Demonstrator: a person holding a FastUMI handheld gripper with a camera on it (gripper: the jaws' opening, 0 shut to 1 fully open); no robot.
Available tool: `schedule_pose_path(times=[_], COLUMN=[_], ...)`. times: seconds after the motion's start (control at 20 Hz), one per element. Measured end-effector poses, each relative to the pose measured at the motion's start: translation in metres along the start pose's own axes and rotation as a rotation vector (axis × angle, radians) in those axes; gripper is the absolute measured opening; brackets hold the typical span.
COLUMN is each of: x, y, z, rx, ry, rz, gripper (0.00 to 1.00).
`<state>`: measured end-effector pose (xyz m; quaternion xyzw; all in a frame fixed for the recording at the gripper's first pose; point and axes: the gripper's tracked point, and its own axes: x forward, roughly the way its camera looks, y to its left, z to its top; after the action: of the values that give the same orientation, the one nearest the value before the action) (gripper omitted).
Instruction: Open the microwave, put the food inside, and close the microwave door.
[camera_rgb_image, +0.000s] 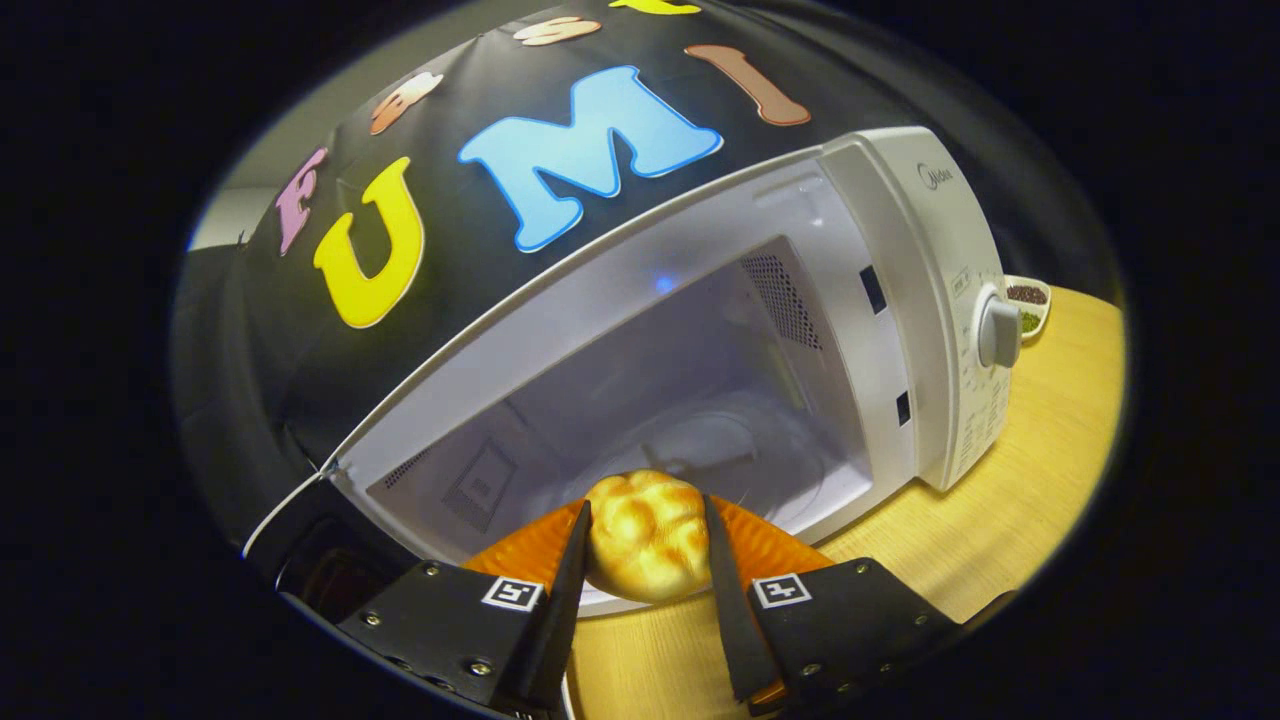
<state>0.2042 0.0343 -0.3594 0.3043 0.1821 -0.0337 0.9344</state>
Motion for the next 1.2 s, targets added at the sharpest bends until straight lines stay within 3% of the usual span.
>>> schedule_pose_path(times=[0.15, 0.4, 0.45, 0.75, 0.8, 1.1, 1.2], x=[0.017, 0.042, 0.045, 0.059, 0.06, 0.058, 0.056], y=[0.003, -0.01, -0.01, -0.015, -0.015, -0.012, -0.013], z=[-0.006, 0.0, -0.003, -0.01, -0.01, -0.01, -0.009], rx=[0.093, 0.082, 0.09, 0.028, 0.02, 0.018, 0.004], ry=[0.012, -0.024, -0.013, -0.025, -0.023, -0.022, -0.022], rz=[0.002, -0.049, -0.041, -0.067, -0.068, -0.056, -0.058], gripper=[0.61, 0.65, 0.7, 0.76, 0.82, 0.96, 0.96])
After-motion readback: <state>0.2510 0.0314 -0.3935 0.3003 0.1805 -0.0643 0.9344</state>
